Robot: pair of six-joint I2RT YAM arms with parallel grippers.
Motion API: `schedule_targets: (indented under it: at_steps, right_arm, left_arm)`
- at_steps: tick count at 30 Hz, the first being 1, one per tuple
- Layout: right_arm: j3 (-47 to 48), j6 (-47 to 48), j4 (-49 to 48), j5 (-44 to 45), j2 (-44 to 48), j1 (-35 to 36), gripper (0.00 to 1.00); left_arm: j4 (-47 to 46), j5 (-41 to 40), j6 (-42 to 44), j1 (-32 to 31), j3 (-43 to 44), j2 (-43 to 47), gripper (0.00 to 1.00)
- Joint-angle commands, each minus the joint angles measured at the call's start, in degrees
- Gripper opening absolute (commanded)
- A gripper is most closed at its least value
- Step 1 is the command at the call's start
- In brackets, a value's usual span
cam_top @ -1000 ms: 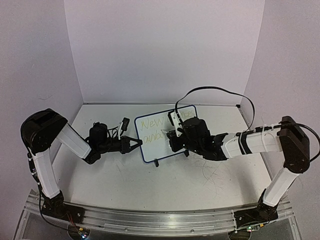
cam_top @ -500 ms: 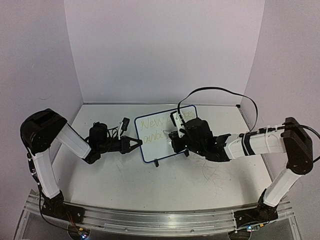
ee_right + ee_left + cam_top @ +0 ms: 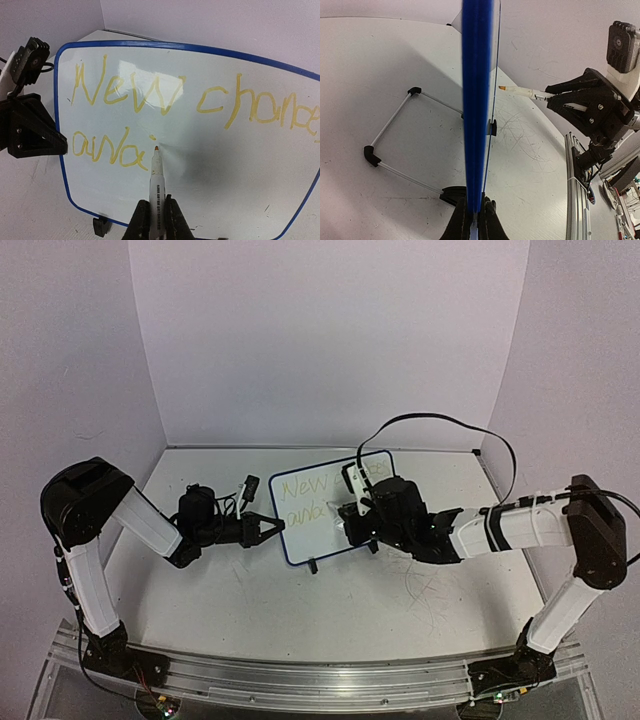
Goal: Write a sentence on the whiteboard
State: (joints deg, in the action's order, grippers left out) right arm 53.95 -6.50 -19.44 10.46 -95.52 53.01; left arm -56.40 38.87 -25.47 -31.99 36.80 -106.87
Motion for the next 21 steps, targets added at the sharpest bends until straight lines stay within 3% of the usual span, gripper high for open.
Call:
schedule_targets:
  at_steps: [1,21]
  right_arm:
    - [2.39,-0.70,0.23,1.02,-2.10,-0.10,0.00]
    - [0.82,-1.99,3.13,2.22,-1.82,0.06,0.00]
  left_arm:
    - [3.82,-1.12,1.13,-0.54,1.16,1.18,0.00]
    - [3.97,-1.08,1.30,-0.53,1.03,1.15,0.00]
